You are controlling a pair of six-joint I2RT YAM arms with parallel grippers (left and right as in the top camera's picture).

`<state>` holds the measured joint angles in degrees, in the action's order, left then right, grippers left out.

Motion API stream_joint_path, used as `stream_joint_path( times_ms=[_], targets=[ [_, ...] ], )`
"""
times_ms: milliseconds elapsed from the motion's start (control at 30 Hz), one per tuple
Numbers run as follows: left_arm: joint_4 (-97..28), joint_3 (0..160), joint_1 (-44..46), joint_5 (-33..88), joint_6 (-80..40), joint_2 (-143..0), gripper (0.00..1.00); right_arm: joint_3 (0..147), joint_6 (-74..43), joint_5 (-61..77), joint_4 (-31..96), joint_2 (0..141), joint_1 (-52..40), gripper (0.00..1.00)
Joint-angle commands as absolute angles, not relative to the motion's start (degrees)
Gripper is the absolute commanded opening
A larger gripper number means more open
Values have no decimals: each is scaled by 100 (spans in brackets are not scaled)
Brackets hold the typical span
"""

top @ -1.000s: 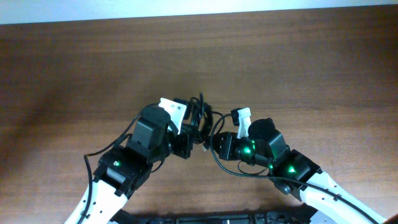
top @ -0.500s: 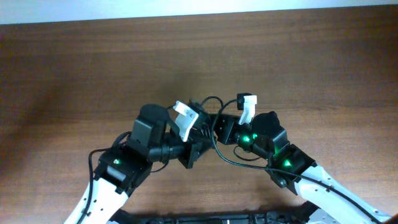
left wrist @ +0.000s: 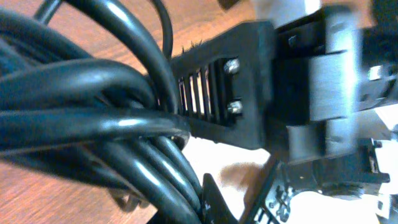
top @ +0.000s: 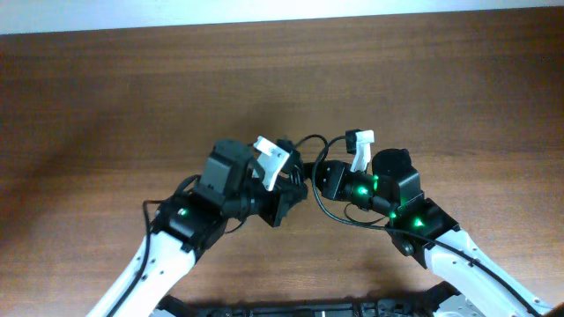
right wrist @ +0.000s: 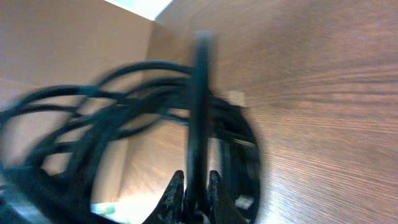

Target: Untangle cables

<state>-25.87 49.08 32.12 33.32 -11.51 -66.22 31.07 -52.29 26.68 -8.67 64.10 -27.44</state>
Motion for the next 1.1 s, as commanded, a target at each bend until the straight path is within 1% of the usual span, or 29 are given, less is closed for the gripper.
stream_joint_path(
  times_ms=[0,133,233,300,367,433,467,533,567,633,700,800,867,933,1000,1067],
  targets=[
    [-2451,4969,3247,4283,-1013,-7002,0,3183,-5186,2779,-1146,6375,-2724,4],
    [-1929,4969,3247,5137,-1015,-7201,0,3183,-5188,2733,-1229,6386,-2753,4],
    [-1483,4969,3247,5170,-1052,-7188,0,3181,-5183,3002,-1208,6488,-2884,4],
    [-1127,4969,3247,5201,-1380,-7188,0,3181,-5039,3002,-1100,6624,-2961,4],
    [-976,4969,3245,5371,-1409,-7185,0,3181,-5013,3004,-1015,6742,-2961,7],
    [-969,4969,3238,5378,-1409,-7188,0,3181,-4967,3105,-969,6799,-2947,17],
    [-991,4969,3199,5380,-1409,-7188,0,3181,-4932,3223,-969,6792,-2895,37],
    [-1011,4969,3070,5378,-1409,-7188,0,3181,-4779,3479,-976,6753,-2705,59],
    [-1011,4969,2947,5378,-1433,-7188,0,3181,-4779,3638,-956,6735,-2536,68],
    [-1013,4969,2707,5269,-1656,-7188,0,3181,-4779,3962,-961,6722,-2250,79],
    [-1087,4969,2388,5076,-1955,-7188,0,3181,-4779,4370,-963,6722,-1892,81],
    [-1214,4969,2047,5074,-1970,-7188,0,3181,-4644,4989,-985,6722,-1352,86],
    [-1253,4969,1898,5081,-1973,-7188,0,3181,-4364,5627,-1052,6722,-910,92],
    [-1190,4969,1868,5129,-1970,-7188,0,3181,-3972,6123,-1033,6722,-532,93],
    [-1076,4969,1868,5332,-1968,-7188,0,3181,-3854,6158,-908,6722,-368,93],
    [-888,4969,1868,5811,-1817,-7188,0,3179,-3601,6149,-655,6724,-132,93]
  ],
)
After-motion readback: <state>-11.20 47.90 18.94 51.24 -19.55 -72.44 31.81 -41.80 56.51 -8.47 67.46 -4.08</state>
